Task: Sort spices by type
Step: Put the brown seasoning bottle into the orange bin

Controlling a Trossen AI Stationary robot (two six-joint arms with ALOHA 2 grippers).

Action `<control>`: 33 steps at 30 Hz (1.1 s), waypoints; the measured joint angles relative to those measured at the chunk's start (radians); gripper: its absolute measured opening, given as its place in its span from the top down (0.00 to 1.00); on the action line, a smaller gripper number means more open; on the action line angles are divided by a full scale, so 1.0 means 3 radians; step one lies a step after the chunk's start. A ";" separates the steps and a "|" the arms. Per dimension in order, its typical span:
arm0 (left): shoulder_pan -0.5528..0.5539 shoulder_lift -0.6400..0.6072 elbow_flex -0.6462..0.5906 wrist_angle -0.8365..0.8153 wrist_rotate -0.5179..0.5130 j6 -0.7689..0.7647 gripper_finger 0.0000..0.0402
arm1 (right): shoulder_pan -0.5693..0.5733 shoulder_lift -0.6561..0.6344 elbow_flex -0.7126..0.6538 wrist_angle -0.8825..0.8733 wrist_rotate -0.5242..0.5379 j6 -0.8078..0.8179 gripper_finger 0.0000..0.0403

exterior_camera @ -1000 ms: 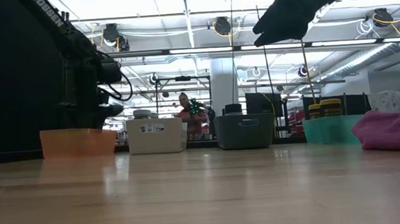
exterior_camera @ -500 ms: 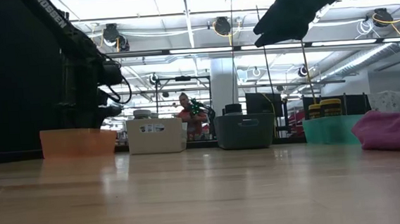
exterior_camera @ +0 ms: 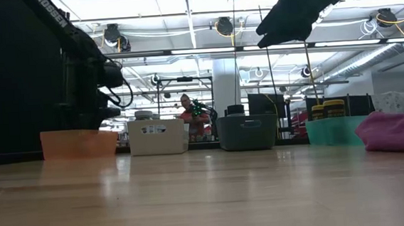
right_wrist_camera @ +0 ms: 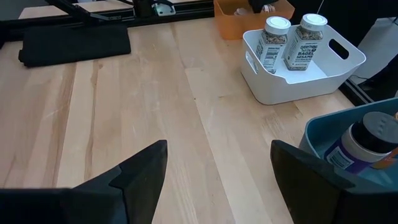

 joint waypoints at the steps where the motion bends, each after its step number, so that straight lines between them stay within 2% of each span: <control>1: -0.0001 -0.0009 0.0024 -0.0034 -0.0003 -0.0088 0.53 | 0.0000 0.0000 0.0000 0.0000 0.0000 -0.0005 0.34; 5: -0.0004 -0.0014 0.0136 -0.0226 -0.0080 -0.0286 0.53 | 0.0000 0.0001 0.0000 -0.0001 0.0000 -0.0036 0.34; 9: -0.0041 -0.0014 0.0160 -0.0028 -0.0436 -0.0440 0.53 | 0.0000 0.0000 0.0000 -0.0002 0.0000 -0.0051 0.34; 14: -0.0037 0.0122 0.0159 0.0061 -0.0480 -0.0454 0.53 | 0.0000 0.0000 0.0000 -0.0003 0.0000 -0.0053 0.34; 21: -0.0071 0.0386 0.0203 0.0224 -0.0790 -0.0428 0.53 | 0.0000 0.0001 0.0000 -0.0005 0.0001 -0.0053 0.34; 23: -0.0078 0.0388 0.0206 0.0222 -0.0785 -0.0428 0.53 | -0.0001 0.0001 0.0000 -0.0005 0.0001 -0.0053 0.34; 33: 0.0052 0.0389 0.0261 0.0160 -0.0348 -0.0442 0.53 | 0.0000 0.0000 0.0000 -0.0008 0.0001 -0.0055 0.34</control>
